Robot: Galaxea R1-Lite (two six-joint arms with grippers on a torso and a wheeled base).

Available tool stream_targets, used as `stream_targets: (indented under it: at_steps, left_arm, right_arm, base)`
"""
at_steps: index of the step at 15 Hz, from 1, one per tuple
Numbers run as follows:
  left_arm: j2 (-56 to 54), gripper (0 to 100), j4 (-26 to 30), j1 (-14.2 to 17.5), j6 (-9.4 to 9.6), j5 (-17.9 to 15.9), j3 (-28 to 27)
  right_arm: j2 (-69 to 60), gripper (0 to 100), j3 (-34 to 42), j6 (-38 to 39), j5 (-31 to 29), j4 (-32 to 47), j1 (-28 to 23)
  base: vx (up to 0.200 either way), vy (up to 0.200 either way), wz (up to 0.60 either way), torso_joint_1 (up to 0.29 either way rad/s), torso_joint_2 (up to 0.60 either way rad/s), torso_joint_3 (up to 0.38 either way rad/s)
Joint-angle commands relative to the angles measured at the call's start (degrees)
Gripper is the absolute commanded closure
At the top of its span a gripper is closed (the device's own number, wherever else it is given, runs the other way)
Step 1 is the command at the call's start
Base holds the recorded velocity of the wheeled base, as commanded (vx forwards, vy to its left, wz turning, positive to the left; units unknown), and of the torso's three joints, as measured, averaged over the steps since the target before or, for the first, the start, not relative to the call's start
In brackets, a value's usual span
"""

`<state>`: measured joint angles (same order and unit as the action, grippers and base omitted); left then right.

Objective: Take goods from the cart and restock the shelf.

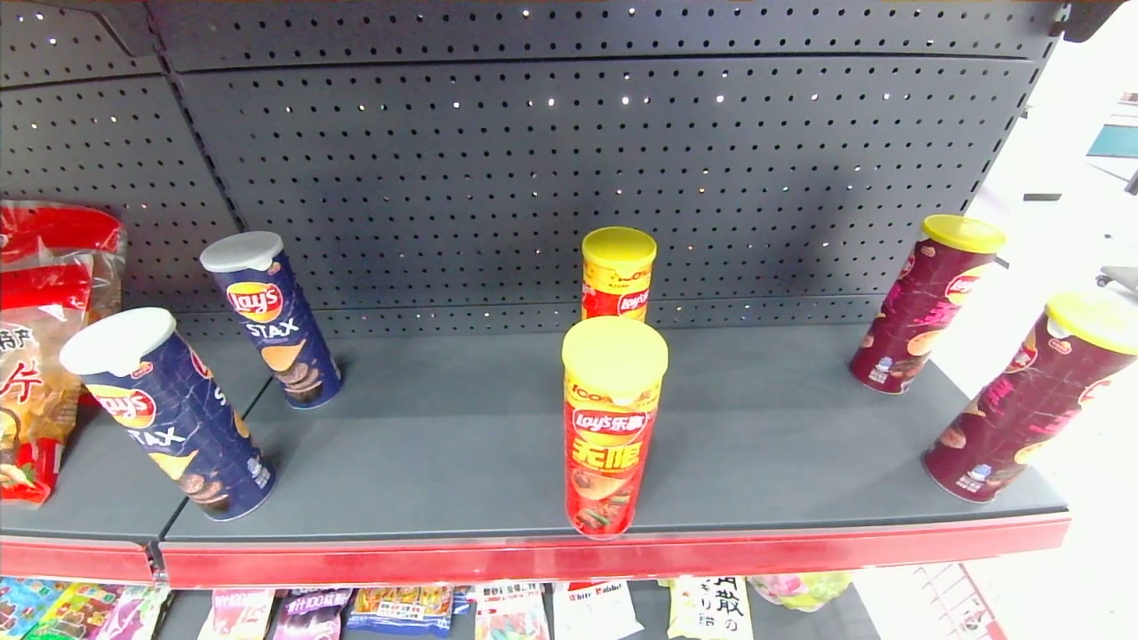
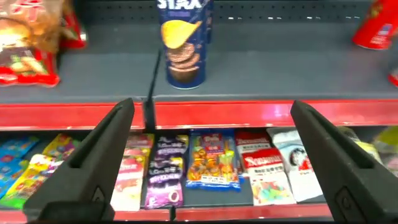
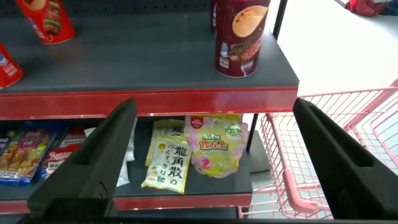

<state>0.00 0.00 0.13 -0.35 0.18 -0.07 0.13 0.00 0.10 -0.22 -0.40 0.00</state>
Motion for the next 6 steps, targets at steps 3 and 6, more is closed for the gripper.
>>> stream_targets:
  at_steps: [3,6]
  left_arm:
    - [0.0,0,0.0,0.0,0.00,0.3,0.1]
    - [0.0,0,0.0,0.0,0.00,0.3,0.0]
  right_arm:
    - [-0.1,0,0.0,0.0,-0.1,0.0,0.0]
    - [-0.1,0,0.0,-0.1,0.0,0.0,0.0]
  base:
    - [0.000,0.000,0.00,0.000,0.00,0.000]
    - [0.000,0.000,0.00,0.000,0.00,0.000]
